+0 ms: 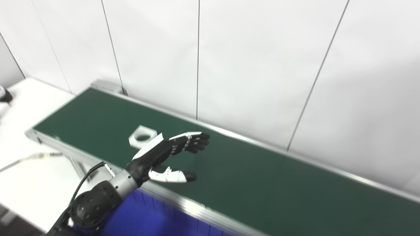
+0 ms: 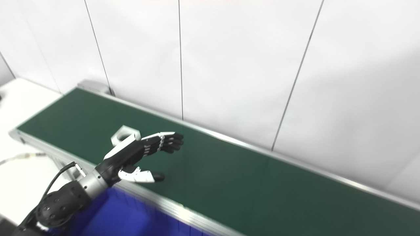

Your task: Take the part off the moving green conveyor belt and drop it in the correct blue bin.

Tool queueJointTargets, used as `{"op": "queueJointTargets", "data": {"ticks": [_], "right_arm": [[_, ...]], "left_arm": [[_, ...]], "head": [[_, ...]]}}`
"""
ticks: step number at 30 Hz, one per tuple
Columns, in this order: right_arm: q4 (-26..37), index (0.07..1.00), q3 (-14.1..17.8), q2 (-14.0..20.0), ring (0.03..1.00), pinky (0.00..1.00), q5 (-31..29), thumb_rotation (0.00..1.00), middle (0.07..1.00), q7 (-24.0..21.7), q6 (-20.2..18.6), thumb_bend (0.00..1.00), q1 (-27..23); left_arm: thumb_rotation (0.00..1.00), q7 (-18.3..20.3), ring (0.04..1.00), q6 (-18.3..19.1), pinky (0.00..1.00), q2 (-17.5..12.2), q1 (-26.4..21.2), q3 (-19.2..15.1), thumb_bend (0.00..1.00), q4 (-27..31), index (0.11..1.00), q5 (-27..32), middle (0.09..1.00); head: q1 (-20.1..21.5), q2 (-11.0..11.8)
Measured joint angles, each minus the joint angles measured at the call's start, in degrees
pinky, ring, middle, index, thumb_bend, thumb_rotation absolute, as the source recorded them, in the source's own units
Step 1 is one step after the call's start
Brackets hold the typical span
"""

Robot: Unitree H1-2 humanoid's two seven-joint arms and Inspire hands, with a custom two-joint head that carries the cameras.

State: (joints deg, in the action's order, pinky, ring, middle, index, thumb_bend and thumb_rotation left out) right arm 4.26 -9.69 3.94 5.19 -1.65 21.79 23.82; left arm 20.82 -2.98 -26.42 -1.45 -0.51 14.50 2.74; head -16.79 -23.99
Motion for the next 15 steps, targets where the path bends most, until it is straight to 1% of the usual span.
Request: {"op": "queueJointTargets", "data": {"ticks": [4,5,8,12,15], "right_arm": [[0.00,0.921,0.00,-0.01,0.809,0.73,-0.58,0.58,0.850,-0.03,0.00,0.35,-0.61],[0.00,0.921,-0.01,-0.02,0.809,0.73,-0.67,0.58,0.850,-0.03,0.00,0.35,-0.68],[-0.02,0.921,-0.03,-0.03,0.807,0.73,-0.73,0.59,0.850,-0.03,0.00,0.36,-0.77],[-0.04,0.923,-0.06,-0.03,0.809,0.73,-0.73,0.60,0.851,-0.03,0.00,0.36,-0.72],[-0.04,0.922,-0.10,-0.05,0.809,0.74,-0.73,0.60,0.850,-0.03,0.00,0.36,-0.74]], "left_arm": [[0.41,1.28,0.831,0.14,0.78,-2.58,-3.26,-0.65,0.82,-2.91,0.872,0.02,0.882],[0.41,1.65,0.833,0.16,0.78,-3.16,-4.28,-0.70,0.82,-3.67,0.872,-0.06,0.883],[0.35,1.92,0.841,0.39,0.79,-4.61,-6.47,-0.74,0.82,-5.67,0.865,-1.60,0.880],[0.30,2.21,0.830,0.11,0.77,-5.85,-8.37,-0.69,0.82,-8.58,0.855,-4.34,0.857],[0.27,2.77,0.839,-0.04,0.79,-6.82,-9.63,-0.39,0.81,-10.63,0.855,-5.93,0.861]], "head": [[0.09,0.26],[0.09,0.26],[0.18,0.26],[0.26,0.44],[0.35,0.35]]}}
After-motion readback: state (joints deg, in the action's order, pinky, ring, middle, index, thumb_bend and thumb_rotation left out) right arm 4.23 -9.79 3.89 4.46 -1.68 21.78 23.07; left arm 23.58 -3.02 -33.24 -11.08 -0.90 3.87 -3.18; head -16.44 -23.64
